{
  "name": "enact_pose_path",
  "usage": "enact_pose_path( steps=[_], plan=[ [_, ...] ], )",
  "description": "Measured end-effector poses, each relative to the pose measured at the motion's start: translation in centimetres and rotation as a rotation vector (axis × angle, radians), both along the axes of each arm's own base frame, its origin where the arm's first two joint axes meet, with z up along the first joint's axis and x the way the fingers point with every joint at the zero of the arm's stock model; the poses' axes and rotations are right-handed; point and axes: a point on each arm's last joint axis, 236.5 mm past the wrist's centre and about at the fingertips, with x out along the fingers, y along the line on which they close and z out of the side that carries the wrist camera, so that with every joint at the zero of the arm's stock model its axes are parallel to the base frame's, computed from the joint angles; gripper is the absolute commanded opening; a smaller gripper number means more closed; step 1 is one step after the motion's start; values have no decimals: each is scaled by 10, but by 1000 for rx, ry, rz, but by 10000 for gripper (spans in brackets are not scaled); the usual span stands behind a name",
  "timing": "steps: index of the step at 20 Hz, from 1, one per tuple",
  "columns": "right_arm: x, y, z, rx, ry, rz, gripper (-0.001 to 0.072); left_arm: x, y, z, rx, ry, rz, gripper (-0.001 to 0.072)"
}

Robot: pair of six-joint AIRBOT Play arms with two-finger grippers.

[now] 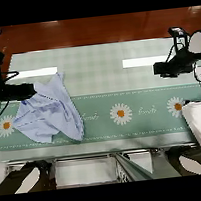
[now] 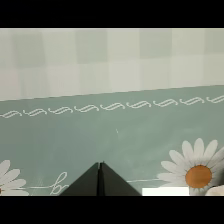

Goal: Fold the shirts.

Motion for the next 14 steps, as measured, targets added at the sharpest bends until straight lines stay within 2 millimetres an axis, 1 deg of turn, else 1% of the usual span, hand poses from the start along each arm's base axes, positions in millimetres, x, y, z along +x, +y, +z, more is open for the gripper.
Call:
enact_pose_path(
  steps=[14],
  plan=[
    [2, -1, 1, -3, -9, 0, 17, 0, 0, 0, 0, 1, 0, 34]
  ],
)
